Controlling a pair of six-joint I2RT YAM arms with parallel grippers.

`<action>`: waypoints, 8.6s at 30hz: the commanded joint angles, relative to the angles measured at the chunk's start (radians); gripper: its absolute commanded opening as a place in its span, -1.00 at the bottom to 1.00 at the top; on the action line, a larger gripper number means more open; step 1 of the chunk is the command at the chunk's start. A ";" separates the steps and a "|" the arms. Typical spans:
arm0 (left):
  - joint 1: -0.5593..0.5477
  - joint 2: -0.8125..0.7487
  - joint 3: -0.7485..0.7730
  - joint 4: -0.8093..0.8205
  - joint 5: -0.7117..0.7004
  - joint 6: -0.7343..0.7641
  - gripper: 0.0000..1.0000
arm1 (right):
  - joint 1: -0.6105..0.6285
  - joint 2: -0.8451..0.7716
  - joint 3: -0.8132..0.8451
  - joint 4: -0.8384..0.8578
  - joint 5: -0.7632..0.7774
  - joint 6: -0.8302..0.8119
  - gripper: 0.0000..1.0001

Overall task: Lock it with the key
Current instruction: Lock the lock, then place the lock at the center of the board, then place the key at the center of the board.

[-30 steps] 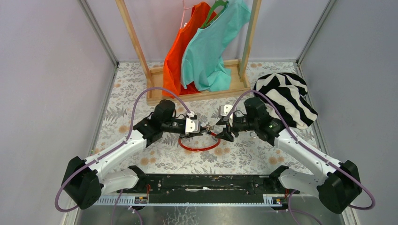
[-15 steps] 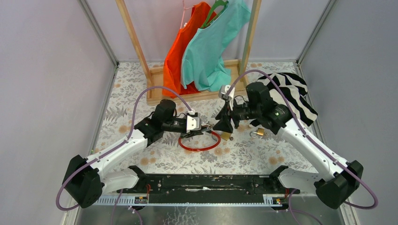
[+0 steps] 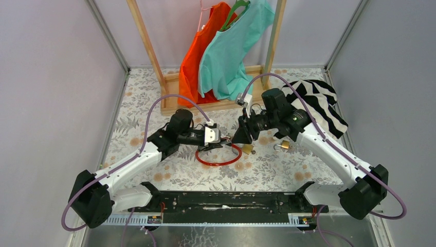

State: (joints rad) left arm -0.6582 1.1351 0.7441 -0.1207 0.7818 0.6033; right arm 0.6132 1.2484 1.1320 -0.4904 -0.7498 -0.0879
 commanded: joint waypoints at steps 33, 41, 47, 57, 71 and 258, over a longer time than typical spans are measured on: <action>0.003 0.009 -0.003 -0.045 0.029 0.010 -1.00 | -0.004 0.023 0.107 -0.088 -0.063 -0.845 -0.93; 0.003 0.016 0.003 -0.051 0.043 0.008 -1.00 | 0.011 0.058 0.147 -0.185 -0.051 -1.104 -0.93; 0.003 0.012 0.001 -0.051 0.046 0.003 -1.00 | 0.026 0.073 0.158 -0.214 0.010 -1.194 -0.89; 0.003 0.002 -0.008 -0.054 0.041 0.007 -1.00 | 0.026 0.051 0.140 -0.217 0.030 -1.162 -0.46; 0.003 -0.006 -0.005 -0.054 0.032 0.007 -1.00 | 0.026 -0.013 0.213 -0.341 -0.083 -0.860 0.22; 0.795 0.029 0.328 -0.301 -0.266 -0.466 1.00 | 0.260 0.390 0.072 0.169 0.281 -0.268 0.97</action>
State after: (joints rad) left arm 0.1318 1.1595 1.0203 -0.3126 0.3920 0.0422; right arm 0.9733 1.7969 1.2613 -0.2924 -0.5049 -0.2794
